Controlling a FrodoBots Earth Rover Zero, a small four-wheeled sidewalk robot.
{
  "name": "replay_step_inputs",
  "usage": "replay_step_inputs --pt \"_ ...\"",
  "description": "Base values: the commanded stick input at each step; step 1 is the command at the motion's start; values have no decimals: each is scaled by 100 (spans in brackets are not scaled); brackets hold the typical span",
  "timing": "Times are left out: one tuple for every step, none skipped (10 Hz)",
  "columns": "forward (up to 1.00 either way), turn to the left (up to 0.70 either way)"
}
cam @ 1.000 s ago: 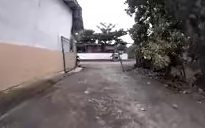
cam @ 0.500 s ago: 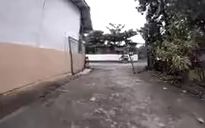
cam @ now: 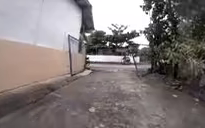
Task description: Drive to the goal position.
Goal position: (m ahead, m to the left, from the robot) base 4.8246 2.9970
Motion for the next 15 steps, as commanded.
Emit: replay_step_inputs --pt "70 0" --pt "70 0" --pt "70 0" --pt "70 -7" --pt "70 -14" --pt "70 0" --pt "70 0" --pt "70 0" --pt "70 0" --pt "70 0" --pt "70 0" --pt "70 0" --pt "70 0" --pt "70 0" --pt "70 0"
